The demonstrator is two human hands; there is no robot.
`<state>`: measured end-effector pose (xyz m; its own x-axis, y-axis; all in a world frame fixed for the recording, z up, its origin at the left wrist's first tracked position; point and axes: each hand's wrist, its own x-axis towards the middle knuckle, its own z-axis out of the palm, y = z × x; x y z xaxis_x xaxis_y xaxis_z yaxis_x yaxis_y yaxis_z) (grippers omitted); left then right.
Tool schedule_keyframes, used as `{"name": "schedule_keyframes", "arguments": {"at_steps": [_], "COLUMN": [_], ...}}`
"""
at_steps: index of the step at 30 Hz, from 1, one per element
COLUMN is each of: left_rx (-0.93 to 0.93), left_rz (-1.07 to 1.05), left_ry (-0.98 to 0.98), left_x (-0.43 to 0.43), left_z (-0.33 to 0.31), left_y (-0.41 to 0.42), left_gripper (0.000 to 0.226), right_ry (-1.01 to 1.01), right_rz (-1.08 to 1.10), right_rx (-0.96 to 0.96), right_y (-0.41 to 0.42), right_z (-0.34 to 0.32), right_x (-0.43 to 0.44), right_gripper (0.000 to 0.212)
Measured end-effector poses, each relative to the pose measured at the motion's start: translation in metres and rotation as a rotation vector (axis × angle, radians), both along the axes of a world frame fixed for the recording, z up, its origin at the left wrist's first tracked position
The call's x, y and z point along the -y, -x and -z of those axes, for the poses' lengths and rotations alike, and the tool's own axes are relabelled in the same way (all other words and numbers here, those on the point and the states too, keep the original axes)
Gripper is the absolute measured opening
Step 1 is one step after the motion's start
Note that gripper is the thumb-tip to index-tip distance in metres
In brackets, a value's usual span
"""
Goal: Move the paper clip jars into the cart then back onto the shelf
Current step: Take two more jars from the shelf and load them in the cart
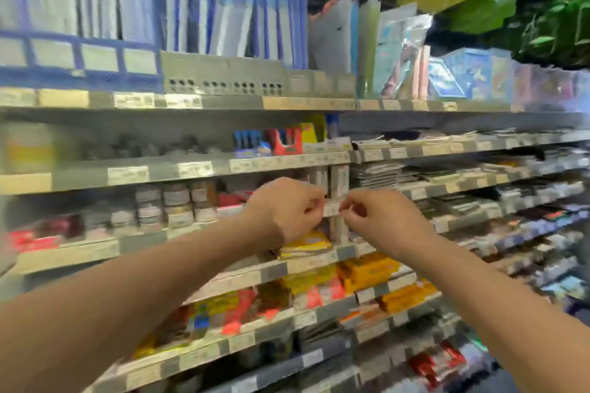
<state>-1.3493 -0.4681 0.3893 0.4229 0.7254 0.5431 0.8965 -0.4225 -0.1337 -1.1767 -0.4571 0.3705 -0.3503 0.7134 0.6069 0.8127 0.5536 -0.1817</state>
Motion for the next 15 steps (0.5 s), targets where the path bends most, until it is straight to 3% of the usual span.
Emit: {"name": "schedule_keyframes", "arguments": {"at_steps": [7,15], "left_rx": [-0.083,-0.049], "left_rz": [-0.186,-0.446], "left_ry": [-0.161,-0.181], "left_x": [-0.03,-0.106], "left_z": [-0.029,-0.066], "left_y": [0.145,0.276], "left_gripper": [0.023,0.016], "right_ry": [-0.02,-0.112], "right_rz": [-0.198,-0.408], "right_rx": [-0.05,-0.017], "right_y": [0.139,0.27], "right_z": [-0.031,-0.069], "right_x": [-0.069,-0.188], "right_gripper": [0.014,0.013]}}
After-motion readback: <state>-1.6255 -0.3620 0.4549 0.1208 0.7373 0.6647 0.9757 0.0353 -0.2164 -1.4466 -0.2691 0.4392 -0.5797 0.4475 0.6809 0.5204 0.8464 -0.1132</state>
